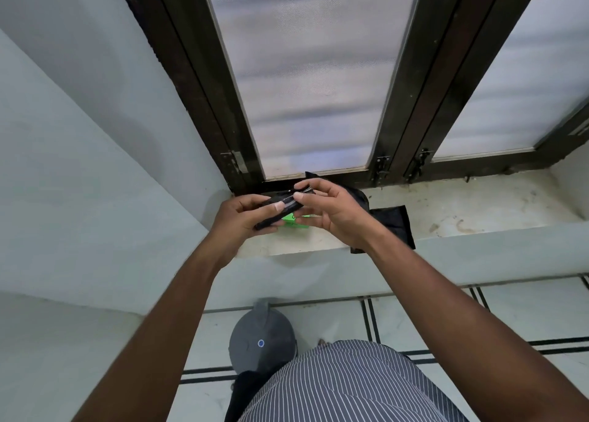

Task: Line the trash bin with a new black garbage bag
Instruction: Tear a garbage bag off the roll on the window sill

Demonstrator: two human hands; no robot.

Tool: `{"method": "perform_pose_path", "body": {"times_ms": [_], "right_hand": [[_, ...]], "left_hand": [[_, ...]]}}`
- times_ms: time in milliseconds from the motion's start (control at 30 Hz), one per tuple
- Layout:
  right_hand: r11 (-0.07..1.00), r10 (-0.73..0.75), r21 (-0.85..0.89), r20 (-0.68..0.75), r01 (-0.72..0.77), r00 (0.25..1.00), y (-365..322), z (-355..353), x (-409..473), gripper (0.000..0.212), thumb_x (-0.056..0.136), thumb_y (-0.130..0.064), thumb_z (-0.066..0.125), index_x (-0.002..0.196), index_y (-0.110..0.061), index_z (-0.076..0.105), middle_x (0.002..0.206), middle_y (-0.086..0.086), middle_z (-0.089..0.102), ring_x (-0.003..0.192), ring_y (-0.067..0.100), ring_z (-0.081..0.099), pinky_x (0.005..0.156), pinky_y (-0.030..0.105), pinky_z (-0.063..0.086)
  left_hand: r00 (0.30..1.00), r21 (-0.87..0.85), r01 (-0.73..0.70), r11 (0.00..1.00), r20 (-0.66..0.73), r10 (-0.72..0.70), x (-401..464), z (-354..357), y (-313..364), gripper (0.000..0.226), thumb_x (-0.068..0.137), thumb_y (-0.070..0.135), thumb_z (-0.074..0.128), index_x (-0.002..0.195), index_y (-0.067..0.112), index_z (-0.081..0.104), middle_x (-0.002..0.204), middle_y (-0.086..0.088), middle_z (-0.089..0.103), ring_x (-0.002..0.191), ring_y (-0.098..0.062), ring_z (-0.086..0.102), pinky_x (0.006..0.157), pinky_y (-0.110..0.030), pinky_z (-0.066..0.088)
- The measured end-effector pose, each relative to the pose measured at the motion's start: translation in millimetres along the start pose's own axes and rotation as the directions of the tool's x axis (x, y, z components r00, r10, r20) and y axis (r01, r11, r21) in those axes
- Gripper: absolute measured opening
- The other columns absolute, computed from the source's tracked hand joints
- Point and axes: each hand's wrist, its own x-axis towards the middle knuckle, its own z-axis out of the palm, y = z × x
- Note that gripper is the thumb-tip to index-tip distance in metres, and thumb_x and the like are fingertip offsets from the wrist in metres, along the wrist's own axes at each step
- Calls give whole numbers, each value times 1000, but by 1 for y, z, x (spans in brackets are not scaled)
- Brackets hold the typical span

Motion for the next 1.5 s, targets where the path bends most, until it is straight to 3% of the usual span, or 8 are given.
{"method": "perform_pose_path", "body": {"times_ms": [267,533,667,767,833,1000,1200,1500], "right_hand": [[982,-64,-185,-167,33,984,5,9,11,19,94,-13,87,107,-4,78,105,29,79,81,27,82,83,38,69],[970,6,-239,-134,-38,991,4,5,28,22,95,-21,87,105,-3,81,91,13,81,76,23,80,80,35,69],[931,-50,-362,-230,-37,972,13,0,54,36,108,-43,68,107,-9,79,100,13,84,83,25,79,83,41,66],[649,-265,-759,-275,-39,924,34,-1,76,31,108,-43,65,106,-16,80,101,2,84,96,21,78,92,45,64],[371,-319,-928,-116,11,941,50,4,86,27,101,-36,73,120,-18,77,118,-1,79,112,20,71,99,43,58],[-194,-199,-979,101,62,975,79,19,104,60,96,-26,73,153,-24,52,139,3,65,129,31,54,102,47,46],[222,-276,-971,21,84,961,72,1,90,70,97,-23,75,161,-27,45,144,1,62,136,26,56,112,48,51],[383,-294,-913,23,140,955,67,-20,65,70,98,-21,78,160,-28,48,147,-5,62,136,17,60,116,45,52]], "left_hand": [[913,396,-165,903,-285,291,2,-5,-16,15,90,39,85,96,25,87,88,12,82,86,-5,76,77,-23,58],[901,644,-332,690,0,433,8,-7,-23,41,85,32,89,124,26,79,111,19,74,101,7,67,88,-12,54],[860,641,-296,708,-143,490,16,-4,-21,27,91,35,83,117,24,84,100,12,81,88,-1,71,78,-19,56],[854,458,-261,850,-301,425,22,-4,-21,20,96,36,77,109,24,86,83,6,82,78,-13,77,76,-35,65],[869,350,-243,905,-336,363,26,-3,-19,18,99,33,74,104,20,86,76,-3,79,72,-20,78,74,-46,68],[862,304,-220,927,-385,331,30,0,-13,21,102,31,71,94,17,84,77,-11,77,73,-35,76,73,-49,67],[872,612,-51,789,-358,333,30,-12,-22,28,105,38,62,99,19,80,79,3,75,74,-22,71,67,-37,56],[947,910,-4,414,-129,293,42,-2,-19,25,102,36,67,106,16,81,91,-4,73,79,-21,66,63,-32,51]]}}
